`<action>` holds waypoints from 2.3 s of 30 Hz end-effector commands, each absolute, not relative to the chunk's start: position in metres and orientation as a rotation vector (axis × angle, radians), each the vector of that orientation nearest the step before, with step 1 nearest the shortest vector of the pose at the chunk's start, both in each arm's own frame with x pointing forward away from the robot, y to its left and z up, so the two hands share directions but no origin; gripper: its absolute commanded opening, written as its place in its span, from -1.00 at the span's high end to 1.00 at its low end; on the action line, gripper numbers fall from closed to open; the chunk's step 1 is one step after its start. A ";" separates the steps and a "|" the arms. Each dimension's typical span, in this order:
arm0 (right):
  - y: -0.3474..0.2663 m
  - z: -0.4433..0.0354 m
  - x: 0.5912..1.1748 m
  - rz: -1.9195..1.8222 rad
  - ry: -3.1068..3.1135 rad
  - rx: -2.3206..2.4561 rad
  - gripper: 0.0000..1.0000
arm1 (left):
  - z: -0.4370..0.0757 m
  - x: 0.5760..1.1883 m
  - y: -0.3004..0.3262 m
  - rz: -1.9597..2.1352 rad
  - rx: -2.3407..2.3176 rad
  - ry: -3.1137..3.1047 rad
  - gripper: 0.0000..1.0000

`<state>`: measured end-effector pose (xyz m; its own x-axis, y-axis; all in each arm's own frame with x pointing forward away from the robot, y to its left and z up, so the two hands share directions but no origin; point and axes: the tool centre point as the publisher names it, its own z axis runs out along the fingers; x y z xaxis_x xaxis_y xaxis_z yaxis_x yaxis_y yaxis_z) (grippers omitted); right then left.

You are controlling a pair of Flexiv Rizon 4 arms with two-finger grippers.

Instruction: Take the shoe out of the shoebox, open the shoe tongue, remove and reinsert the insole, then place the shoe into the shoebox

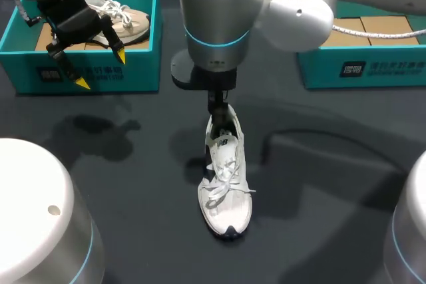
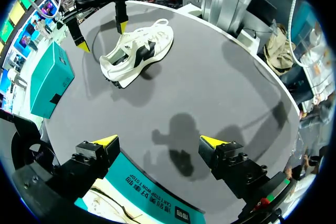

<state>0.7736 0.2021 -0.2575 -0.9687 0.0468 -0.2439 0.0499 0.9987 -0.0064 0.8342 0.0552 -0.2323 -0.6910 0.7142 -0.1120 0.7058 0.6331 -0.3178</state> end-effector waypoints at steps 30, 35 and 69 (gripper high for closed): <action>0.177 -0.345 0.830 -0.090 2.938 -0.051 -1.00 | -0.233 0.834 0.056 0.528 -1.226 -2.818 -1.00; 0.178 -0.357 0.834 -0.048 2.956 -0.078 -1.00 | -0.233 0.834 0.056 0.528 -1.226 -2.818 -1.00; 0.195 -0.363 0.830 -0.055 3.087 -0.004 1.00 | -0.233 0.834 0.056 0.528 -1.226 -2.818 -1.00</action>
<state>0.8334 0.1937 -0.3707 -0.9987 -0.0065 -0.0500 -0.0051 0.9996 -0.0273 0.8342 0.0552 -0.2323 -0.6910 0.7142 -0.1120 0.7058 0.6331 -0.3178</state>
